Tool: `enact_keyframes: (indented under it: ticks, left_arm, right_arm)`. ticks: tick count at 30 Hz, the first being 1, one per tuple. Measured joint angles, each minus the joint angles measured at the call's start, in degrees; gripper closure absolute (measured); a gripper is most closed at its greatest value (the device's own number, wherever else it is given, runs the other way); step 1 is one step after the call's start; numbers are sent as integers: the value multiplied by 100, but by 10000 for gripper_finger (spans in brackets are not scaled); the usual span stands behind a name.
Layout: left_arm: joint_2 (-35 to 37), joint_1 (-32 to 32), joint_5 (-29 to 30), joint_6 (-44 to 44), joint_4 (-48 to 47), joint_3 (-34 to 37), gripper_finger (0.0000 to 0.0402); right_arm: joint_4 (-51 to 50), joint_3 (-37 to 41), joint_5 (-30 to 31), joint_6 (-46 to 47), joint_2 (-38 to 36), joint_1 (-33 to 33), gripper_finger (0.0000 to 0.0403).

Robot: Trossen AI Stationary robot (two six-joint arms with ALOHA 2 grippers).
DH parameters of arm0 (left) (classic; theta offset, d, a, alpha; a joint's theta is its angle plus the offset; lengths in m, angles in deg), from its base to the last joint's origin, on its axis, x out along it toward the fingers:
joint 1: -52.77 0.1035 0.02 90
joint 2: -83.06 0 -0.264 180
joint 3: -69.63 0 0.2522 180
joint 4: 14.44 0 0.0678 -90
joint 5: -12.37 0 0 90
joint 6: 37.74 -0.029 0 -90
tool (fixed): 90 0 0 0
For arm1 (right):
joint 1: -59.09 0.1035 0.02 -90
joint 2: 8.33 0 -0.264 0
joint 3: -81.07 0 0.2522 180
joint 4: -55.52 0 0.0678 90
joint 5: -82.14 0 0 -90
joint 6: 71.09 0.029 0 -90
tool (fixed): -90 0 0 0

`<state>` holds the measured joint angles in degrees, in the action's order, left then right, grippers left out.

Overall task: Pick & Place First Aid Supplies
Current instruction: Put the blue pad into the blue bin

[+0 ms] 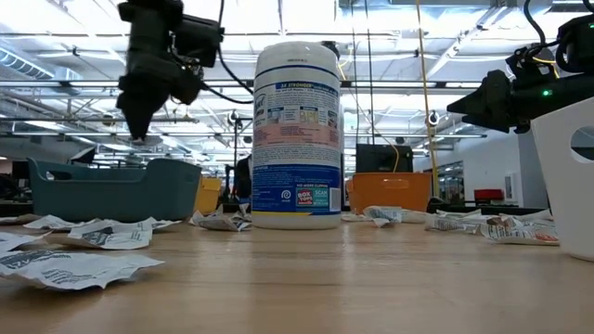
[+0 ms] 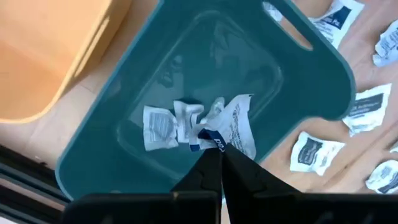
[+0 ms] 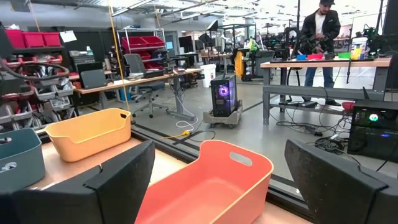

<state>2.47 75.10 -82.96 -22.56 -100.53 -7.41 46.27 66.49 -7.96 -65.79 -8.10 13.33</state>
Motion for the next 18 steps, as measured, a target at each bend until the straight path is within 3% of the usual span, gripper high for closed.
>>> enact_keyframes:
  ticks: [18]
  left_arm:
    - [-84, -147, 177, 299, 1864, 1427, 401]
  right_arm:
    - [-2, 0, 0, 2, 2, 0, 46]
